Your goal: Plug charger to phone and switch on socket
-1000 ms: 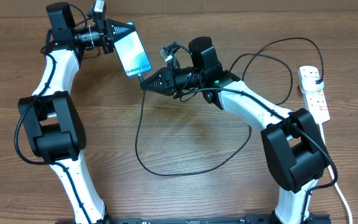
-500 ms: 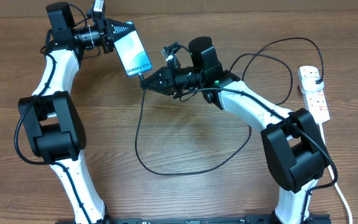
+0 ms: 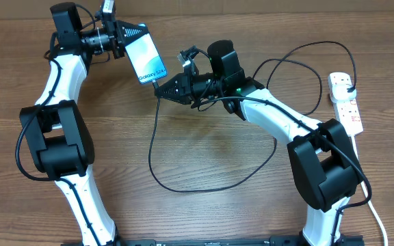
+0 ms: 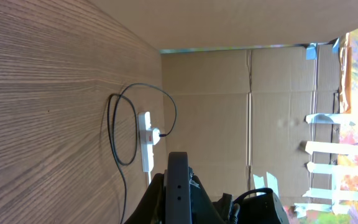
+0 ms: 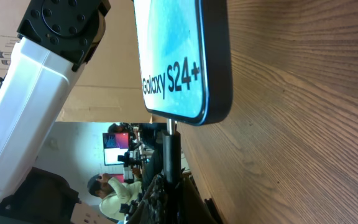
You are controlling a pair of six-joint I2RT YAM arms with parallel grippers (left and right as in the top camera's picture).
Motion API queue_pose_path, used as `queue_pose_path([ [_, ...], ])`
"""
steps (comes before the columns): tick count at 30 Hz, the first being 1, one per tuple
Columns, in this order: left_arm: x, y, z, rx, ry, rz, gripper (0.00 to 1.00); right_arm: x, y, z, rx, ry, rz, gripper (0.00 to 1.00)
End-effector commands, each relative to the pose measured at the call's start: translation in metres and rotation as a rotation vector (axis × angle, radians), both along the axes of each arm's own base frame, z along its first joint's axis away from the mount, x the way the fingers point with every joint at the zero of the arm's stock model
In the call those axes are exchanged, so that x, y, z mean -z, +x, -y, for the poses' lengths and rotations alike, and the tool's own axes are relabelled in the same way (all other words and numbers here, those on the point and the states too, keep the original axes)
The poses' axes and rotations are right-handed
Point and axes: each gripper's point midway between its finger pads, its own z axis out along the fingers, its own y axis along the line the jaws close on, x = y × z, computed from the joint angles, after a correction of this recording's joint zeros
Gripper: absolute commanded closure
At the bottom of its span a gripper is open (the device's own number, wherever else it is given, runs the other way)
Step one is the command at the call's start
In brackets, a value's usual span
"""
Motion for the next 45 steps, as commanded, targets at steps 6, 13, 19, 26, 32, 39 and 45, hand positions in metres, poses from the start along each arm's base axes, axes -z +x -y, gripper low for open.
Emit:
queue_pose_path([
  [6, -0.013, -0.013, 0.006, 0.080, -0.048, 0.003, 0.96, -0.026, 0.022, 0.009, 0.095, 0.010, 0.082, 0.96],
  [13, -0.016, -0.019, 0.014, 0.126, -0.062, 0.021, 0.96, -0.032, 0.025, 0.009, 0.100, 0.025, 0.111, 0.96],
  [19, -0.018, -0.025, 0.024, 0.167, -0.070, 0.044, 0.96, -0.034, 0.026, 0.008, 0.101, 0.033, 0.125, 0.96],
  [26, -0.020, -0.029, 0.031, 0.193, -0.079, 0.042, 0.96, -0.034, 0.027, 0.008, 0.108, 0.030, 0.127, 0.96],
  [32, -0.020, -0.029, 0.032, 0.193, -0.094, -0.021, 0.96, -0.034, 0.028, 0.009, 0.112, 0.028, 0.129, 0.96],
  [39, -0.022, -0.033, 0.032, 0.209, -0.117, -0.080, 0.96, -0.033, 0.030, 0.009, 0.126, 0.023, 0.134, 0.96],
  [45, -0.022, -0.032, 0.032, 0.212, -0.111, -0.048, 0.96, -0.033, 0.031, 0.009, 0.128, 0.023, 0.134, 0.96],
])
